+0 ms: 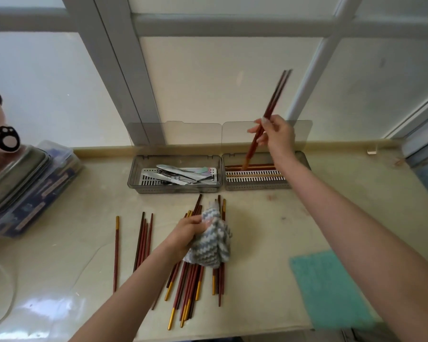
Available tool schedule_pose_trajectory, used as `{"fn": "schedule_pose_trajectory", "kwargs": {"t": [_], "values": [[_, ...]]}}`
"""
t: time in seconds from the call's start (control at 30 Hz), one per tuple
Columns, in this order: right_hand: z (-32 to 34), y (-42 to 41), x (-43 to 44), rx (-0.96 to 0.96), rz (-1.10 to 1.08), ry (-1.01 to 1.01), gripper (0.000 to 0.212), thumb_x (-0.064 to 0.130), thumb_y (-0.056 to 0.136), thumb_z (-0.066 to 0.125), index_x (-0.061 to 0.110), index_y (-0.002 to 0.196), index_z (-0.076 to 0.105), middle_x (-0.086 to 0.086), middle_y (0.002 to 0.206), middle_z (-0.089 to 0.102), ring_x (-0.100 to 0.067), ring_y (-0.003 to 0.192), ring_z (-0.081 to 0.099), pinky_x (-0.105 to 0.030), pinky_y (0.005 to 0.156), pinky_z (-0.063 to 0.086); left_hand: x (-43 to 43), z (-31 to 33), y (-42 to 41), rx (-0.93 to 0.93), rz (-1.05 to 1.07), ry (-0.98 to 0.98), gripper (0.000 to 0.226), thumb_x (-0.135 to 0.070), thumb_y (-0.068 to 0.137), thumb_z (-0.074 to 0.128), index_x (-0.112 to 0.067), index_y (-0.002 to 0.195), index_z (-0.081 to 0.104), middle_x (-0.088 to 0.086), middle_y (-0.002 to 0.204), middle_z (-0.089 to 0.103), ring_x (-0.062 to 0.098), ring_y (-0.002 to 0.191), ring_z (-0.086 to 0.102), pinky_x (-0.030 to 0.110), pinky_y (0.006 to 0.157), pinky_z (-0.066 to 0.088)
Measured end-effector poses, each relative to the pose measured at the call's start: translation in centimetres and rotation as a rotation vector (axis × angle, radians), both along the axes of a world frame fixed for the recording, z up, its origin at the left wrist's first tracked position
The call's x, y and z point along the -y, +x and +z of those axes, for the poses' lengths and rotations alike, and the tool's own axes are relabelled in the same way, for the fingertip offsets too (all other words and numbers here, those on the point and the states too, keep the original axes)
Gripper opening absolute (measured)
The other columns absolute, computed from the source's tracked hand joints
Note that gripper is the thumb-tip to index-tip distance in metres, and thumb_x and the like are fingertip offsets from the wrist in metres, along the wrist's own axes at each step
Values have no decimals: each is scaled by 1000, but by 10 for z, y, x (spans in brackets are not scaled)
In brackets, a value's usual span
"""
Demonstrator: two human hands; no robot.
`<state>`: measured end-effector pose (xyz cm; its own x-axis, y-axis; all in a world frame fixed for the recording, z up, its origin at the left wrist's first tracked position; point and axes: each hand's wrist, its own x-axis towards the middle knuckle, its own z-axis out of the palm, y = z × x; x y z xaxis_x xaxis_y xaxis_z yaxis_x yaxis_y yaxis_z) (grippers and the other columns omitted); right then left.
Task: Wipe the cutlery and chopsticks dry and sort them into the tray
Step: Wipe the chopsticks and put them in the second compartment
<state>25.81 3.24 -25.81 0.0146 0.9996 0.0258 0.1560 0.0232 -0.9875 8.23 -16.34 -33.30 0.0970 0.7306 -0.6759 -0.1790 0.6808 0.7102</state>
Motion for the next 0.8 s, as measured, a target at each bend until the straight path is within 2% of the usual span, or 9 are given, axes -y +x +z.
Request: {"fn": "schedule_pose_trajectory", "kwargs": {"t": [0.1, 0.2, 0.33, 0.47, 0.57, 0.6, 0.67, 0.73, 0.8], "values": [[-31, 9, -10, 487, 190, 63, 15, 19, 98, 46, 13, 100, 60, -6, 89, 67, -11, 61, 58, -23, 55, 50, -3, 0, -3, 246, 126, -46, 25, 1, 93, 34, -2, 104, 55, 11, 80, 65, 21, 72, 63, 32, 68, 52], [-66, 22, -14, 950, 359, 120, 20, 19, 99, 44, 11, 104, 62, -8, 94, 66, -20, 74, 60, -29, 61, 46, -3, 0, -11, 360, 198, -59, 35, 2, 90, 27, -3, 115, 52, 11, 80, 66, 21, 70, 65, 32, 64, 54], [-100, 36, -23, 1227, 384, 61, 27, 11, 95, 48, 12, 120, 57, -11, 115, 60, -29, 104, 58, -37, 84, 46, 1, -1, -30, 421, 323, -23, 41, 1, 89, 25, -8, 116, 55, 14, 86, 69, 24, 72, 68, 33, 59, 57], [-121, 42, -23, 1211, 311, -188, 36, 15, 94, 52, 9, 129, 52, -15, 130, 53, -32, 115, 53, -40, 97, 44, 4, -5, -50, 409, 453, -1, 30, -5, 83, 39, -9, 105, 60, 15, 89, 70, 27, 75, 69, 36, 60, 58], [-115, 29, -2, 1092, 145, 217, 37, 5, 89, 55, 11, 126, 56, -10, 124, 57, -27, 114, 53, -41, 100, 44, 6, -7, -63, 414, 557, 19, 29, -9, 71, 62, -6, 99, 64, 16, 87, 71, 28, 73, 71, 40, 56, 58], [-113, 23, 12, 1004, 234, 411, 36, -2, 84, 56, 11, 117, 61, -8, 113, 61, -24, 106, 57, -39, 94, 48, 7, -8, -65, 417, 585, 17, 39, -9, 61, 69, -4, 99, 64, 18, 87, 71, 29, 72, 71, 40, 54, 57], [-116, 14, 50, 899, 617, 705, 35, -9, 74, 57, 13, 99, 67, -4, 97, 64, -18, 88, 60, -26, 76, 51, 6, -11, -67, 428, 611, 8, 35, -9, 65, 59, -3, 99, 64, 17, 85, 71, 28, 70, 71, 40, 53, 57], [-130, 10, 84, 1002, 960, 797, 36, -5, 68, 62, 17, 95, 67, -2, 96, 62, -17, 82, 59, -23, 66, 48, 6, -15, -66, 415, 632, -18, 30, -8, 79, 44, -5, 88, 72, 17, 88, 69, 27, 69, 70, 39, 54, 58], [-149, 11, 100, 1096, 1118, 781, 36, 0, 67, 67, 20, 97, 65, -1, 98, 61, -20, 85, 60, -29, 70, 50, 5, -17, -63, 405, 618, -39, 35, -7, 92, 33, -5, 92, 68, 17, 90, 68, 27, 69, 70, 39, 54, 58]]}}
